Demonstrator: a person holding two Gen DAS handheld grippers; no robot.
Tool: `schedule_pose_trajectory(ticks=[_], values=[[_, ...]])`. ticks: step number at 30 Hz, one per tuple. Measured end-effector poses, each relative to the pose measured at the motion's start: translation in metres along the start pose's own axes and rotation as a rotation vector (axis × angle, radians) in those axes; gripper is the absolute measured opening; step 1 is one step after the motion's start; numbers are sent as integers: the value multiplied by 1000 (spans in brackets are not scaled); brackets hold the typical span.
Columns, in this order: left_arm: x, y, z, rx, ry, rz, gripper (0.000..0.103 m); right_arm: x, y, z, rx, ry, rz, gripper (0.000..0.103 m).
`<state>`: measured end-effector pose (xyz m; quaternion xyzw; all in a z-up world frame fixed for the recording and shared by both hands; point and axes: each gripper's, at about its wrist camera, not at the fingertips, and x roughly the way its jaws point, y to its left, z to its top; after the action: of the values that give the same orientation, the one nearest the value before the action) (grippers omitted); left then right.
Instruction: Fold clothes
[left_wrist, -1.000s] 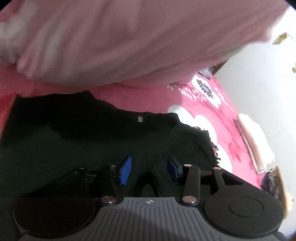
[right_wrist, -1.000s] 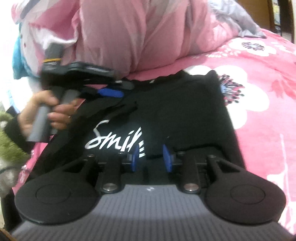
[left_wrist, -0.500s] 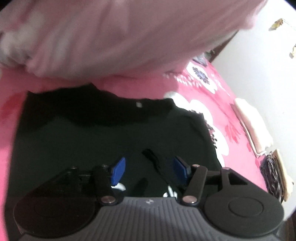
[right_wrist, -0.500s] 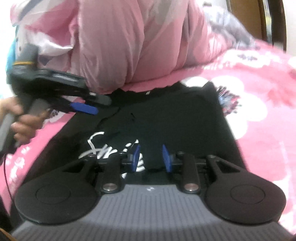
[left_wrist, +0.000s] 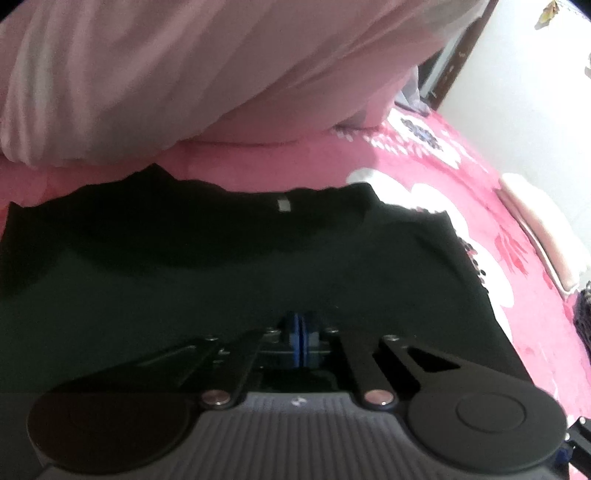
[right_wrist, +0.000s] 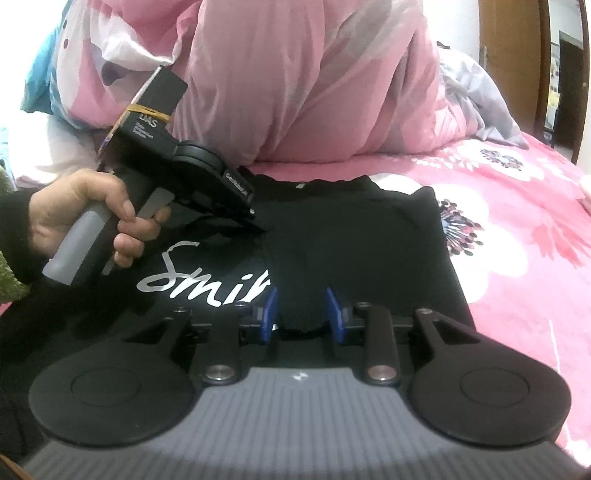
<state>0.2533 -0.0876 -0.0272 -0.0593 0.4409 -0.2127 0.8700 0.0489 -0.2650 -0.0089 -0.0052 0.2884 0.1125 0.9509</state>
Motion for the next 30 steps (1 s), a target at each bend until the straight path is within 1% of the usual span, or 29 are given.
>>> schedule_pose_trajectory(ticks=[4,6,9,11,13,16,18,20,21,22,24,26,28,29,30], values=[[-16,0,-1,5,-52,13,1,3,-2,-5,12,19,9,28],[-21,-2,-2,21,-64,22,1,4,-5,-8,26,33,10,28],[-15,-3,-4,58,-43,57,1,5,-10,-11,63,62,16,28],[-6,-5,-5,57,-23,68,2,-1,-14,-8,88,37,20,28],[-4,-4,-5,63,-25,90,1,-8,-17,-3,113,3,25,28],[-2,1,-9,60,-26,99,1,-3,-21,7,133,-17,19,28],[-3,3,-11,57,-25,102,2,8,-20,8,127,-6,19,27],[-5,4,-12,65,-30,107,3,21,-16,4,120,30,28,24],[-8,5,-13,68,-36,109,5,25,-14,2,112,50,36,23],[-11,6,-13,69,-46,107,10,23,-9,-1,92,58,49,22],[-19,7,-13,76,-68,103,17,19,0,-7,53,73,75,23],[-29,10,-13,91,-80,101,19,14,8,-11,19,83,100,22],[-30,9,-11,94,-72,91,25,4,9,-7,11,48,99,22],[-27,7,-9,87,-66,83,27,1,9,-5,-6,33,86,22],[-24,5,-7,79,-59,76,32,2,9,-3,-26,25,68,23]])
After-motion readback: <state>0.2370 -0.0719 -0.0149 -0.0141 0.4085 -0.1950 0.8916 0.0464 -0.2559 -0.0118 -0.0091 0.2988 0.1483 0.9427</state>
